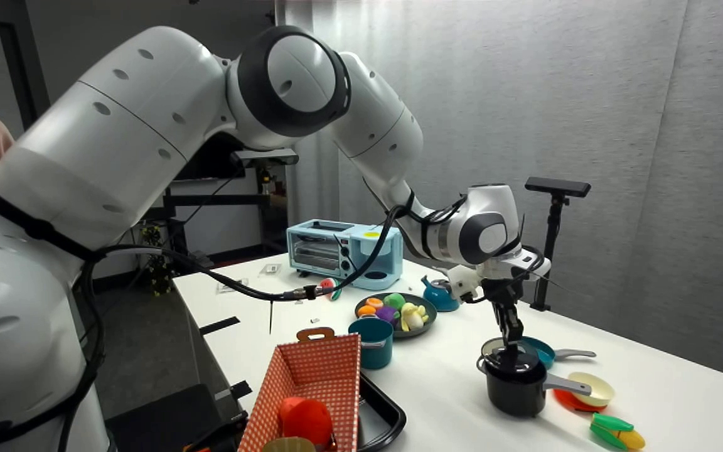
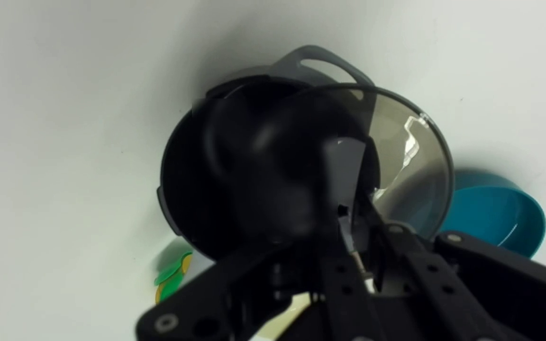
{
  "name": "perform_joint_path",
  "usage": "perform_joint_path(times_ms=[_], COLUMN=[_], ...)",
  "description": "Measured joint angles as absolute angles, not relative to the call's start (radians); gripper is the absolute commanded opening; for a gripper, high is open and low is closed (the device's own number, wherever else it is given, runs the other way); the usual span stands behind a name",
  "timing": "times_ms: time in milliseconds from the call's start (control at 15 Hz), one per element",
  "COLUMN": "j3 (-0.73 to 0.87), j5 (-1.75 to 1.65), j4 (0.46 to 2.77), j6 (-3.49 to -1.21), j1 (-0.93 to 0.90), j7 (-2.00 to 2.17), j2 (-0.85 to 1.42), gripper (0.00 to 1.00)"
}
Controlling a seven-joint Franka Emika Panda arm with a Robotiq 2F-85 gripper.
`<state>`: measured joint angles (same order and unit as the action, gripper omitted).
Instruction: Pick up the lid from the table and put it on the black pot
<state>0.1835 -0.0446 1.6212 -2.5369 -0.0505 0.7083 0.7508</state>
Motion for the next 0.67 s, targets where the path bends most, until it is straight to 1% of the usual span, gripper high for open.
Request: perform_joint_path(times_ms=[667], j3=[0.206], j5=[-0.045], j4=[1.641], j6=[-2.538], j1=[-0.05], j7=[0.719], j2=[0.742], gripper=[0.04])
